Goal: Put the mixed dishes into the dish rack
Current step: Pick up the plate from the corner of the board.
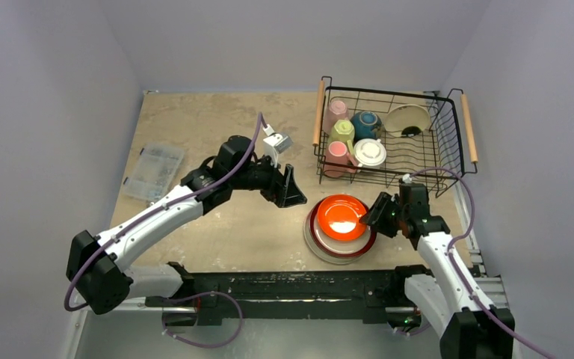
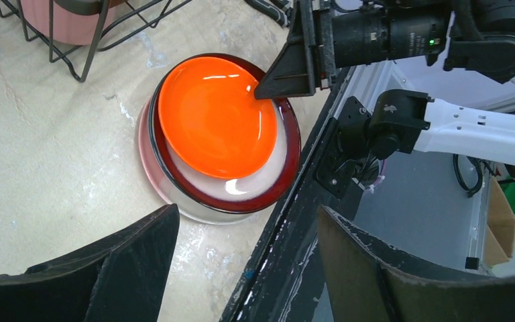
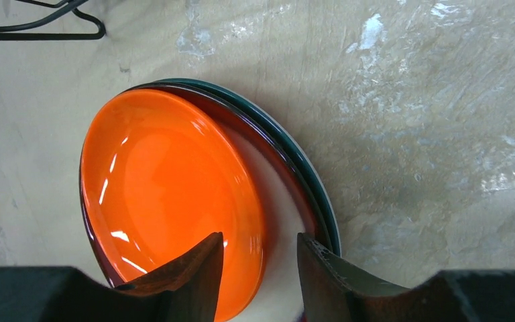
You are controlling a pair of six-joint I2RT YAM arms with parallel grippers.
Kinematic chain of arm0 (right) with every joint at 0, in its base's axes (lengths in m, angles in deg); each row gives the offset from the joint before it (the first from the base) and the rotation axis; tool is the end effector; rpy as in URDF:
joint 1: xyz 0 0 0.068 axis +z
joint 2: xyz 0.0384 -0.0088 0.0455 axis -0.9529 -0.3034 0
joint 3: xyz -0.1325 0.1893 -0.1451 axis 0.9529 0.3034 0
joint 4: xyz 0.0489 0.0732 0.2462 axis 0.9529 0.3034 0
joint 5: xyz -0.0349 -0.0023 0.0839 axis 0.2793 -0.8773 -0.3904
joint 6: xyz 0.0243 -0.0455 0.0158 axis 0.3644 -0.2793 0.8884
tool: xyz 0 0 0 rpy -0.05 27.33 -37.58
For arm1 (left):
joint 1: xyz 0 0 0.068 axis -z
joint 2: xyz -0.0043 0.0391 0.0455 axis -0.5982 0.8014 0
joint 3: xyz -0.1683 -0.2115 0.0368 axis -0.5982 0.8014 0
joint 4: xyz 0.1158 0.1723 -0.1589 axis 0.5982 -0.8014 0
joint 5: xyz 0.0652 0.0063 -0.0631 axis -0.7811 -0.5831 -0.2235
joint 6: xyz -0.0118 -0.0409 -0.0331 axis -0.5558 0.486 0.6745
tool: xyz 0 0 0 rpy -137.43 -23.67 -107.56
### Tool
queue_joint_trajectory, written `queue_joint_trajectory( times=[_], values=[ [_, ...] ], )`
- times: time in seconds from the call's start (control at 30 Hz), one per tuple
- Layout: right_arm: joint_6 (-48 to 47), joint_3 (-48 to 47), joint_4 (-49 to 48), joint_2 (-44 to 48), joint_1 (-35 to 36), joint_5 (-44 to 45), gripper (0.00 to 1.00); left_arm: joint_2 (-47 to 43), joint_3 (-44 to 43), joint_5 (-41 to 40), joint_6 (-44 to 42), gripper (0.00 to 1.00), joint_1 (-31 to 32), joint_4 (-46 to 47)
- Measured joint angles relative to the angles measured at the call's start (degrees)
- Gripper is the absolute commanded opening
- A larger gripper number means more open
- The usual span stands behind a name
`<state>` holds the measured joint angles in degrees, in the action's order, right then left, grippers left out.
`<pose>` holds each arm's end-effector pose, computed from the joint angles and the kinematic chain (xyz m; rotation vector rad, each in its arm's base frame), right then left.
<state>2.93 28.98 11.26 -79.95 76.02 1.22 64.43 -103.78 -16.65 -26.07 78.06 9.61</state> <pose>0.1535 0.0185 0.1906 0.5797 2.4885 0.5747 0.2025 -0.2015 0.3170 0.6670 2.1285 -1.2055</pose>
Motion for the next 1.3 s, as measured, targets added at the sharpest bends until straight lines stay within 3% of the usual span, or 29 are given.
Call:
queue_joint_trajectory(
  times=[0.23,0.37,0.6,0.87,1.03,1.3],
  values=[
    [2.5,2.3,-8.5,-4.1,1.8,-0.2,0.22,-2.8,-0.8,-0.3,-2.7,0.72,0.0,-0.6],
    [2.9,3.4,-10.5,-3.6,1.9,1.0,0.00,-3.0,-2.0,-0.7,-4.4,0.71,0.0,-1.7],
    [2.6,3.2,-8.3,3.8,2.7,1.0,0.00,-4.0,-2.6,-0.8,-7.0,0.71,0.0,-3.7],
    [-3.4,-11.6,2.4,8.4,3.1,-2.7,0.00,-5.0,-2.7,-0.6,-8.1,0.77,0.0,-4.3],
    [-6.3,-18.0,1.9,10.2,3.5,-9.5,0.00,-4.9,-2.9,0.3,-8.2,0.77,-0.5,-4.7],
    [-7.0,-19.8,-3.0,5.6,4.2,-17.6,0.00,-0.8,-5.9,1.1,-8.0,0.76,-2.6,-7.3]
  ],
)
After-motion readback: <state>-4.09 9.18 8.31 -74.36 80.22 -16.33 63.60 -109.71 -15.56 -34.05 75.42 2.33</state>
